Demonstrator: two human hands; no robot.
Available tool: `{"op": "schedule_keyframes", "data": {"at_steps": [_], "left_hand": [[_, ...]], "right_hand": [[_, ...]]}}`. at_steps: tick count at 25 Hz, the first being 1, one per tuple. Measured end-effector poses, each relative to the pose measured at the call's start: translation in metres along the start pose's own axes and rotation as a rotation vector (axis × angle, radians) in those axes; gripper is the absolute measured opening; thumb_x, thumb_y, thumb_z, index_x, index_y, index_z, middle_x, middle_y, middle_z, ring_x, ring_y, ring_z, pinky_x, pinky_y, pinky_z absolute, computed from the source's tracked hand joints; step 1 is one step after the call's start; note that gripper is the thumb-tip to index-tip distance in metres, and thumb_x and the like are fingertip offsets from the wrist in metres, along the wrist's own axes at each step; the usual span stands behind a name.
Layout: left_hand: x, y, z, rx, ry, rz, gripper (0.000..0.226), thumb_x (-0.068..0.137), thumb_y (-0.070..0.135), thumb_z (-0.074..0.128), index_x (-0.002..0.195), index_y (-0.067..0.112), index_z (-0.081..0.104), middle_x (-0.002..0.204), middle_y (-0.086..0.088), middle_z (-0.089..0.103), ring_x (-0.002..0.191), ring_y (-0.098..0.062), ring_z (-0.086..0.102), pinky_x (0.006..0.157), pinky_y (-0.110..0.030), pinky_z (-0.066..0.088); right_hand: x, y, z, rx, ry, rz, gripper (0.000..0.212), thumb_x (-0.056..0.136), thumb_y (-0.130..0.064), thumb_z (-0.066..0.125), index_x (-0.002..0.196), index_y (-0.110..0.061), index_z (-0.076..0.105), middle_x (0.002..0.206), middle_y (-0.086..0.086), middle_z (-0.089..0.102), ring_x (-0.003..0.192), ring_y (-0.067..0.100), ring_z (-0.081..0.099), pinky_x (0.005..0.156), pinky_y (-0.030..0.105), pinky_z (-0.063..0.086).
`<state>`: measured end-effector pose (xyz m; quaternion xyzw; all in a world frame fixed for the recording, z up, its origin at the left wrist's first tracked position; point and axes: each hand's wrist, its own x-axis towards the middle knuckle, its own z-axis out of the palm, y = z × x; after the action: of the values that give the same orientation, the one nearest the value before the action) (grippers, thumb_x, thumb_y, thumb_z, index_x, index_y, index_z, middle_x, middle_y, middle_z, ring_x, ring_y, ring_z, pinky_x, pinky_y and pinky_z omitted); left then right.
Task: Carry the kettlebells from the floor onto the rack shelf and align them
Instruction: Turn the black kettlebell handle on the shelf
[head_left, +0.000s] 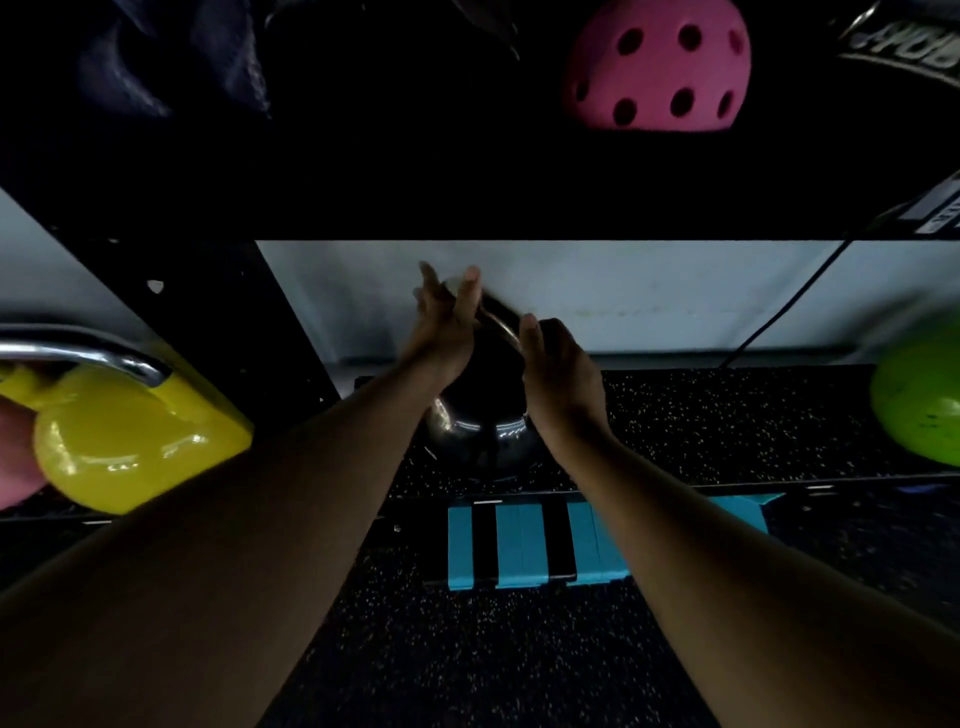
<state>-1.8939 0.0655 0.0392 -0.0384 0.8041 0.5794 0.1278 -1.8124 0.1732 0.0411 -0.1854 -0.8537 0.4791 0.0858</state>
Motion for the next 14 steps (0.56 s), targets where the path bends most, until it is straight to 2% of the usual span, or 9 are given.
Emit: {"op": "schedule_keyframes", "data": {"at_steps": [2, 4, 6, 8, 10, 11, 14], "left_hand": [[0.002, -0.004, 0.0, 0.028, -0.072, 0.019, 0.075, 0.093, 0.064, 0.024, 0.151, 0.033, -0.011, 0.162, -0.013, 0.011, 0.143, -0.037, 0.026, 0.112, -0.056, 0.03], [-0.012, -0.012, 0.01, -0.069, -0.058, 0.015, 0.065, 0.095, 0.06, 0.024, 0.151, 0.033, 0.005, 0.153, -0.02, 0.031, 0.127, -0.037, 0.047, 0.097, -0.052, 0.048], [-0.022, -0.021, 0.016, -0.153, -0.054, 0.038, 0.06, 0.095, 0.06, 0.024, 0.148, 0.035, 0.013, 0.146, -0.019, 0.04, 0.116, -0.032, 0.054, 0.083, -0.047, 0.055], [-0.014, -0.023, 0.014, -0.199, -0.087, 0.006, 0.064, 0.093, 0.064, 0.024, 0.15, 0.038, 0.01, 0.148, -0.019, 0.038, 0.122, -0.035, 0.051, 0.093, -0.053, 0.05], [-0.004, -0.024, 0.008, -0.167, -0.119, -0.007, 0.067, 0.092, 0.067, 0.023, 0.151, 0.038, 0.011, 0.153, -0.017, 0.033, 0.131, -0.036, 0.044, 0.105, -0.053, 0.041], [-0.002, -0.024, 0.008, -0.14, -0.133, 0.005, 0.067, 0.092, 0.067, 0.022, 0.151, 0.038, 0.012, 0.156, -0.015, 0.029, 0.135, -0.034, 0.04, 0.109, -0.05, 0.036], [-0.001, -0.028, 0.009, -0.139, -0.168, 0.028, 0.066, 0.094, 0.065, 0.019, 0.152, 0.035, 0.011, 0.16, -0.011, 0.02, 0.143, -0.031, 0.028, 0.115, -0.042, 0.026]], "right_hand": [[-0.006, 0.001, 0.002, 0.07, -0.026, 0.021, 0.041, 0.1, -0.051, 0.034, 0.097, -0.019, 0.058, 0.07, -0.003, 0.06, 0.057, 0.011, 0.055, 0.048, 0.023, 0.038], [-0.007, 0.001, -0.005, 0.204, -0.103, 0.081, 0.04, 0.101, -0.05, 0.033, 0.098, -0.019, 0.058, 0.075, 0.005, 0.066, 0.058, 0.013, 0.059, 0.051, 0.025, 0.043], [-0.008, 0.0, -0.006, 0.348, -0.118, 0.147, 0.039, 0.102, -0.046, 0.032, 0.108, -0.019, 0.06, 0.094, 0.013, 0.068, 0.065, 0.016, 0.061, 0.051, 0.024, 0.045], [-0.013, -0.001, 0.002, 0.397, -0.09, 0.169, 0.039, 0.103, -0.044, 0.03, 0.127, -0.029, 0.057, 0.115, 0.015, 0.065, 0.078, 0.019, 0.063, 0.046, 0.014, 0.044], [-0.022, -0.004, 0.011, 0.452, -0.098, 0.164, 0.041, 0.104, -0.043, 0.03, 0.14, -0.036, 0.047, 0.129, 0.012, 0.059, 0.099, 0.027, 0.064, 0.048, 0.011, 0.045], [-0.026, -0.003, 0.012, 0.484, -0.107, 0.153, 0.042, 0.104, -0.043, 0.029, 0.143, -0.037, 0.044, 0.127, 0.011, 0.058, 0.099, 0.026, 0.063, 0.049, 0.011, 0.046], [-0.031, -0.004, 0.014, 0.522, -0.128, 0.144, 0.044, 0.104, -0.044, 0.027, 0.146, -0.039, 0.037, 0.116, 0.009, 0.055, 0.081, 0.011, 0.057, 0.052, 0.013, 0.044]]}}
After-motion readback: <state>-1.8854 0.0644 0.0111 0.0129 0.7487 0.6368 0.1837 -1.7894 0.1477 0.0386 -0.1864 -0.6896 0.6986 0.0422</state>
